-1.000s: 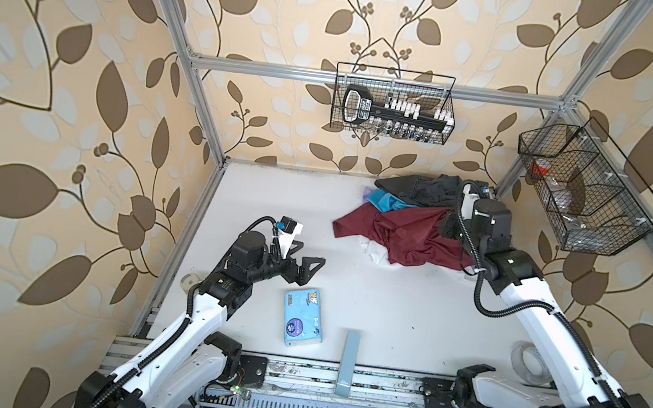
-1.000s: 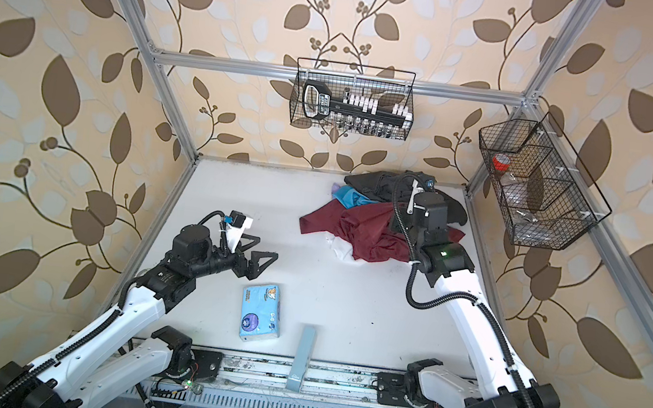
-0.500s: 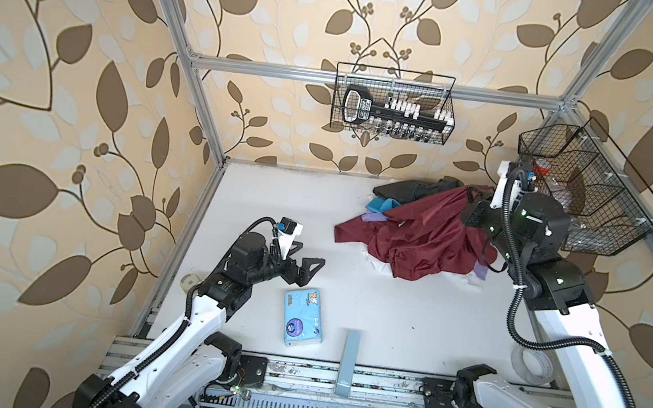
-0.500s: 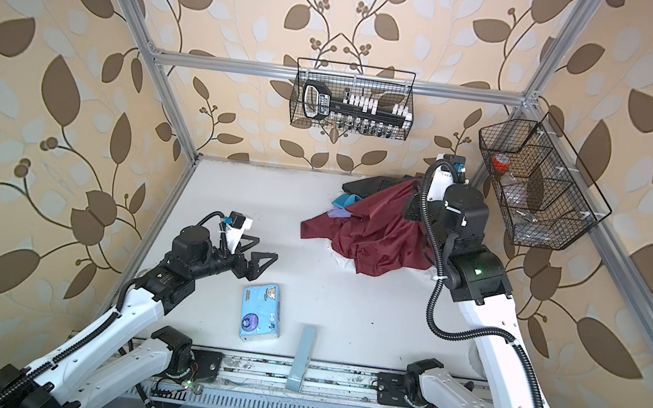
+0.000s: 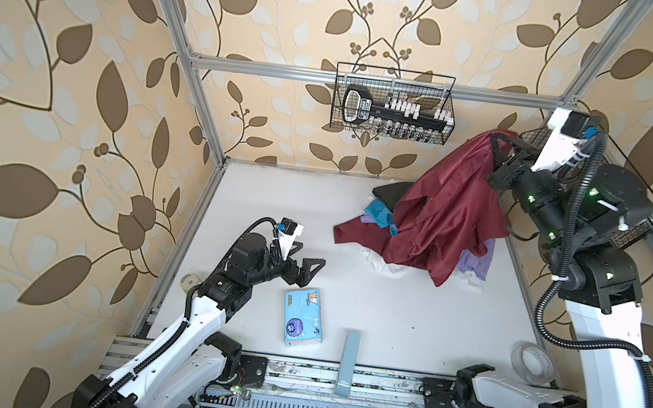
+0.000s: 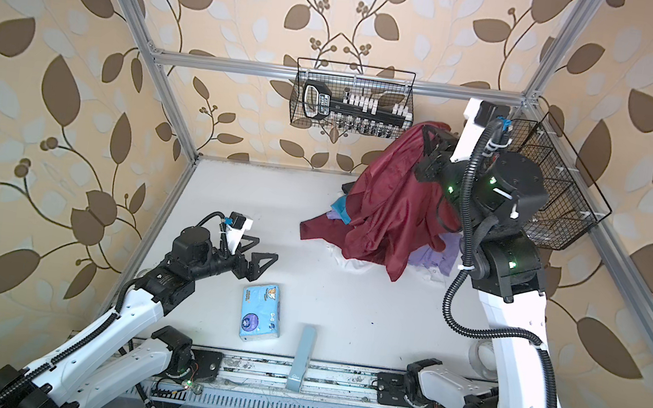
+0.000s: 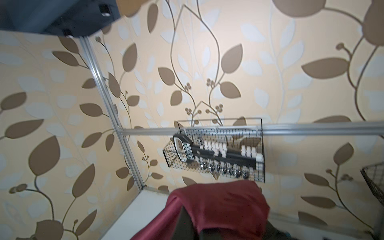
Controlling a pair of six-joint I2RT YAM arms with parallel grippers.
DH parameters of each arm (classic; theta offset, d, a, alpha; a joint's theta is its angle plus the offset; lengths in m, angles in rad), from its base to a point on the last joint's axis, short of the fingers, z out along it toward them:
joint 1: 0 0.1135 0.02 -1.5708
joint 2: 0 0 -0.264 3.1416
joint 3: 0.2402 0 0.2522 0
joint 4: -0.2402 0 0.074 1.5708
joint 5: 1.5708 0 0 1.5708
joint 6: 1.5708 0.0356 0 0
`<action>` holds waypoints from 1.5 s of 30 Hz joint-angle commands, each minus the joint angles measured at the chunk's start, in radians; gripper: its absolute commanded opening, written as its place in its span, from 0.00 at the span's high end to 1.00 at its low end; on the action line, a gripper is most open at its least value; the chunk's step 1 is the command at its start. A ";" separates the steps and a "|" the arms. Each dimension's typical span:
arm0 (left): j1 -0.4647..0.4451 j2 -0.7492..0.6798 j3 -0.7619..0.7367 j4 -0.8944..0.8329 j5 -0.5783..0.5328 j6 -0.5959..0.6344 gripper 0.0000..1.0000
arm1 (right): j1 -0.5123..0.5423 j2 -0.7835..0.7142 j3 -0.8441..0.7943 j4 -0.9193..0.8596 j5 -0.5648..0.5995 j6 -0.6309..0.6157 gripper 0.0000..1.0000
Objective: Pick out a specific cloth from the pile
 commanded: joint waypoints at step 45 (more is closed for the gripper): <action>-0.010 0.054 0.016 0.013 -0.051 0.058 0.01 | 0.131 0.551 -0.191 0.132 -0.046 -0.244 1.00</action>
